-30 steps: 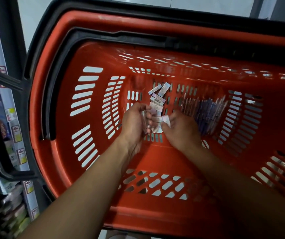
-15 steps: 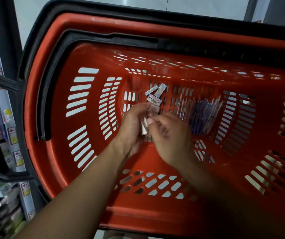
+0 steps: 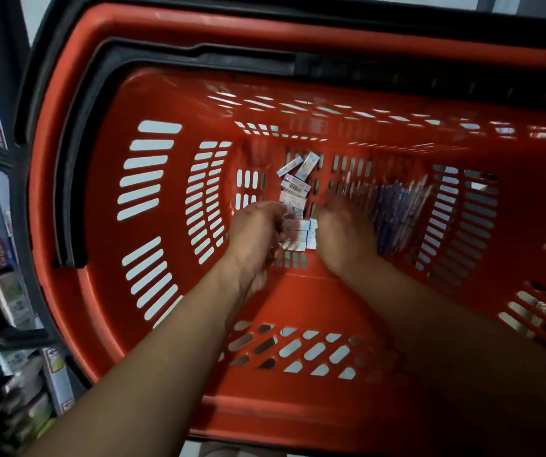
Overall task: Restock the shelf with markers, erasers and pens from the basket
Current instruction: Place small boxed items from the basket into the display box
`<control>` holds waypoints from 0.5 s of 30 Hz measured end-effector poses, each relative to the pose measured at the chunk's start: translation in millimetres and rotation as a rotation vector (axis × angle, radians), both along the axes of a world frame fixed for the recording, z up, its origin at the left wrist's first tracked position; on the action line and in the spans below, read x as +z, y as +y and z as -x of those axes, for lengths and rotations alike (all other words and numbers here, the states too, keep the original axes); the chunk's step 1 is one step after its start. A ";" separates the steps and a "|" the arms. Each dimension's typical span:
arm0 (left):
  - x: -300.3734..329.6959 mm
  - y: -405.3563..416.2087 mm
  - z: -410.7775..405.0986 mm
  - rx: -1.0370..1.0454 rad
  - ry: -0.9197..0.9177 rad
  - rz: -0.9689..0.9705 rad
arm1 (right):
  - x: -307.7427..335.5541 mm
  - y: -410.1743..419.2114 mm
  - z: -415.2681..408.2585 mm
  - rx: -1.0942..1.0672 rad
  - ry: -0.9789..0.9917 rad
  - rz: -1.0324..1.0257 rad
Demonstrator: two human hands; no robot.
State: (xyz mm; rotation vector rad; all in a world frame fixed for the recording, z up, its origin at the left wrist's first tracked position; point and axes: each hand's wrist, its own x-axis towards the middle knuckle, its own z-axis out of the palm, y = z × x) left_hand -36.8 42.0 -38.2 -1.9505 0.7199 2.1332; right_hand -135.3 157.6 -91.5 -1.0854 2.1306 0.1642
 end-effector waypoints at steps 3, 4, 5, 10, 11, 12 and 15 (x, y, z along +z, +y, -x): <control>0.1 -0.7 -0.2 -0.008 -0.010 -0.010 | -1.1 -1.7 -4.8 0.027 0.065 -0.014; -0.1 -1.1 -0.2 -0.007 -0.002 -0.019 | -0.4 -2.4 -5.4 0.028 0.076 -0.016; -0.4 -1.7 -0.3 -0.003 0.002 -0.026 | 0.6 -2.9 -5.4 0.031 0.079 -0.012; 1.9 -2.8 -2.3 0.001 0.007 -0.053 | 8.7 0.9 1.9 -0.062 0.040 0.001; 5.0 -3.4 -2.1 0.003 0.022 -0.059 | 11.4 2.5 3.2 -0.105 0.029 -0.006; 8.8 -4.1 -1.0 0.000 0.040 -0.067 | 15.0 4.3 4.3 -0.147 0.013 -0.008; 23.3 -8.1 3.7 -0.034 0.063 -0.067 | 32.3 8.8 7.4 -0.238 -0.068 0.031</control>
